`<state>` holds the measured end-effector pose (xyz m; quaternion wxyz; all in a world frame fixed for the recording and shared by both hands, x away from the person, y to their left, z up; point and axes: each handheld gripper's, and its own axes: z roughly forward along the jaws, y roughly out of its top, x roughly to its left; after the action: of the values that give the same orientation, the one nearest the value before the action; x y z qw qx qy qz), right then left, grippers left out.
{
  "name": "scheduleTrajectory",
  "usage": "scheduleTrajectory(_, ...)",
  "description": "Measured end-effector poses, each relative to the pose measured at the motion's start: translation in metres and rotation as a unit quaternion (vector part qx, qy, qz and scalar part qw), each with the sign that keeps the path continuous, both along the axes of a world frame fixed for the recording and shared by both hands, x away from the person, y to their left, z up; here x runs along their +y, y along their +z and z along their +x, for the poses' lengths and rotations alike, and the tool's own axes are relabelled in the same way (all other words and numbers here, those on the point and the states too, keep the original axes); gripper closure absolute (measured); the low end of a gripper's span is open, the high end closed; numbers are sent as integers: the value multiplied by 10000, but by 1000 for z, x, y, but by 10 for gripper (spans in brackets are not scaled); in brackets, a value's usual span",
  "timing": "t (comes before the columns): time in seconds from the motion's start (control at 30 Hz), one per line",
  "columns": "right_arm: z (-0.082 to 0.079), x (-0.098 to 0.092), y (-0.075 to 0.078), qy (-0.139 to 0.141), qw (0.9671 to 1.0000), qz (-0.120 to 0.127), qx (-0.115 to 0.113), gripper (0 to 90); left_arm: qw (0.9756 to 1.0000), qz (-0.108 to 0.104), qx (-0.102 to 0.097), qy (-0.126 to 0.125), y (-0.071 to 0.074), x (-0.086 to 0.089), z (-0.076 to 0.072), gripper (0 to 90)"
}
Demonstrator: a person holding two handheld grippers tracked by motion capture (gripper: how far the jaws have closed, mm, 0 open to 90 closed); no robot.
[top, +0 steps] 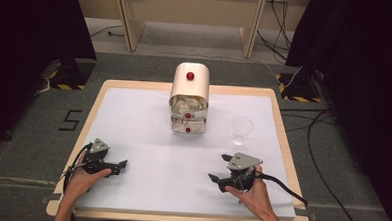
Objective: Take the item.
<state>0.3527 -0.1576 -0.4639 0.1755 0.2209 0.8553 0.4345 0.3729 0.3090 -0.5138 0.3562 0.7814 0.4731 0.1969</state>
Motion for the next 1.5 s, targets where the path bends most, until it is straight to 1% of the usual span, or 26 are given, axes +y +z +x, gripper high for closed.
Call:
scheduleTrajectory(0.03, 0, 0, 0, 0, 10000, 0, 0, 207, 10000, 1, 0, -1, 0, 0, 0, 61)
scheduleTrajectory(0.13, 8, 13, 3, 77, 9999, -11, -78, 217, 10000, 0, -1, 0, 0, 0, 0, 61)
scheduleTrajectory(0.17, 8, 13, 3, 77, 9999, -11, -78, 217, 10000, 0, -1, 0, 0, 0, 0, 61)
scheduleTrajectory(0.2, 13, 19, 6, 124, 9998, 29, -128, 220, 10000, -1, 0, 0, 0, 0, 0, 62)
scheduleTrajectory(0.27, 15, 22, 8, 126, 9998, 25, -166, 221, 10000, 8, 2, -4, 0, 0, 0, 62)
scheduleTrajectory(0.43, 25, 35, 17, 183, 9992, 135, -320, 233, 10000, 3, 0, 1, 0, 0, 0, 61)
scheduleTrajectory(0.47, 30, 40, 22, 204, 9989, 142, -402, 234, 10000, -3, 2, 4, 0, 0, 0, 61)
scheduleTrajectory(0.5, 30, 40, 22, 204, 9989, 142, -402, 234, 10000, -3, 2, 4, 0, 0, 0, 61)
scheduleTrajectory(0.53, 34, 44, 26, 241, 9985, 226, -430, 237, 10000, 4, 0, -1, 0, 0, 0, 61)
scheduleTrajectory(0.63, 38, 48, 30, 262, 9981, 211, -522, 242, 10000, 2, 1, 0, 0, 0, 0, 61)
scheduleTrajectory(0.67, 42, 52, 35, 262, 9978, 286, -529, 243, 10000, -4, 1, 1, 0, 0, 0, 61)
scheduleTrajectory(0.83, 51, 58, 45, 269, 9970, 354, -641, 251, 10000, -5, 2, 0, 0, 0, 0, 61)
scheduleTrajectory(0.9, 55, 60, 51, 251, 9965, 327, -721, 253, 10000, -8, 4, -2, 0, 0, 0, 61)
scheduleTrajectory(0.97, 59, 62, 57, 259, 9964, 391, -711, 253, 10000, -12, 5, -3, 0, 0, 0, 62)
scheduleTrajectory(1.0, 62, 64, 63, 235, 9957, 383, -806, 256, 10000, -13, 4, -2, 0, 0, 0, 61)
scheduleTrajectory(1.03, 62, 64, 63, 235, 9957, 383, -806, 256, 10000, -13, 4, -2, 0, 0, 0, 62)
scheduleTrajectory(1.07, 67, 67, 69, 195, 9954, 471, -817, 258, 10000, -15, 4, -2, 0, 0, 0, 62)
scheduleTrajectory(1.1, 67, 67, 69, 195, 9954, 471, -817, 258, 10000, -15, 4, -2, 0, 0, 0, 62)
scheduleTrajectory(1.13, 70, 69, 73, 154, 9951, 420, -883, 259, 10000, -26, -4, -1, 0, 0, 0, 62)
scheduleTrajectory(1.23, 75, 71, 77, 120, 9945, 457, -936, 262, 10000, -18, 5, -3, 0, 0, 0, 61)
scheduleTrajectory(1.27, 78, 74, 80, 111, 9942, 338, -1017, 262, 10000, -30, -3, -2, 0, 0, 0, 62)
scheduleTrajectory(1.3, 78, 74, 80, 111, 9942, 338, -1017, 262, 10000, -30, -3, -2, 0, 0, 0, 61)
scheduleTrajectory(1.33, 82, 77, 82, 99, 9935, 301, -1093, 262, 10000, -31, -2, -2, 0, 0, 0, 61)
scheduleTrajectory(1.37, 82, 77, 82, 99, 9935, 301, -1093, 262, 10000, -31, -2, -2, 0, 0, 0, 61)
scheduleTrajectory(1.4, 86, 80, 84, 84, 9935, 366, -1073, 262, 10000, -32, -3, -1, 0, 0, 0, 61)
scheduleTrajectory(1.5, 92, 84, 84, 59, 9929, 295, -1150, 262, 10000, -29, 2, -1, 0, 0, 0, 61)
